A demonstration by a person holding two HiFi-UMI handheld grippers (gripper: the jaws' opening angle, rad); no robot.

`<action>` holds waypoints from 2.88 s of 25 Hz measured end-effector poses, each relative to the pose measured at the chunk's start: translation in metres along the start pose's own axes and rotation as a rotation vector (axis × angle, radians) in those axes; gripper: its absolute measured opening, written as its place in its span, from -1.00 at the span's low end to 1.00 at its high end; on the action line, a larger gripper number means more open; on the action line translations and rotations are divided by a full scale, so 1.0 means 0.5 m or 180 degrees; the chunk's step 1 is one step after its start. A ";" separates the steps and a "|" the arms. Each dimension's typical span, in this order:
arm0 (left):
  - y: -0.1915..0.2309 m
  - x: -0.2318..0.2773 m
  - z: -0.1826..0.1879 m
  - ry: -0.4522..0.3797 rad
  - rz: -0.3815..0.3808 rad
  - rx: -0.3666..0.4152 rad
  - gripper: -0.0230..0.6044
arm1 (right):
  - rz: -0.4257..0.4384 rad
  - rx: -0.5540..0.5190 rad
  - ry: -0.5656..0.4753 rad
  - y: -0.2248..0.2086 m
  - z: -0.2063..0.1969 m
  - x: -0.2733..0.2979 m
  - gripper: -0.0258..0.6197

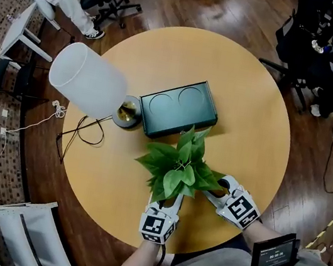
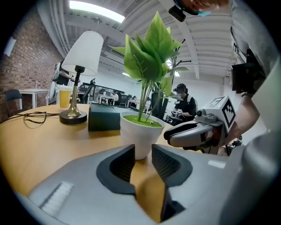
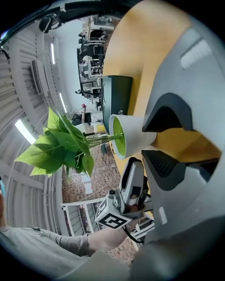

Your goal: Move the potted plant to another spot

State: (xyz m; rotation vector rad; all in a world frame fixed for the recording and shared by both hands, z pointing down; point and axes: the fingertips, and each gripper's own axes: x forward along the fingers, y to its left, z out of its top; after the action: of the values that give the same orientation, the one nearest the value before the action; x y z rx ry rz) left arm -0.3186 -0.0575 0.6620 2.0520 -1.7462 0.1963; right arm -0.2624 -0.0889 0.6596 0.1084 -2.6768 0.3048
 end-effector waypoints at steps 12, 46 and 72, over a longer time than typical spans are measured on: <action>0.019 0.056 -0.004 0.0104 -0.0497 0.0381 0.09 | 0.0299 -0.0241 0.0210 -0.033 -0.017 0.056 0.09; -0.007 0.076 0.140 0.0182 -0.1132 0.1058 0.24 | 0.0532 -0.0961 0.0254 -0.053 0.118 0.033 0.15; -0.196 0.003 0.303 -0.0171 -0.1540 0.1613 0.23 | -0.0190 -0.1178 -0.0057 -0.003 0.246 -0.194 0.14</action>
State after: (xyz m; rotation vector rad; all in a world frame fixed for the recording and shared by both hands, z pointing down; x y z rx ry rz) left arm -0.2496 -0.1107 0.5041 2.7945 -1.2547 0.4708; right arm -0.2266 -0.1160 0.5094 0.0765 -2.6910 -0.2124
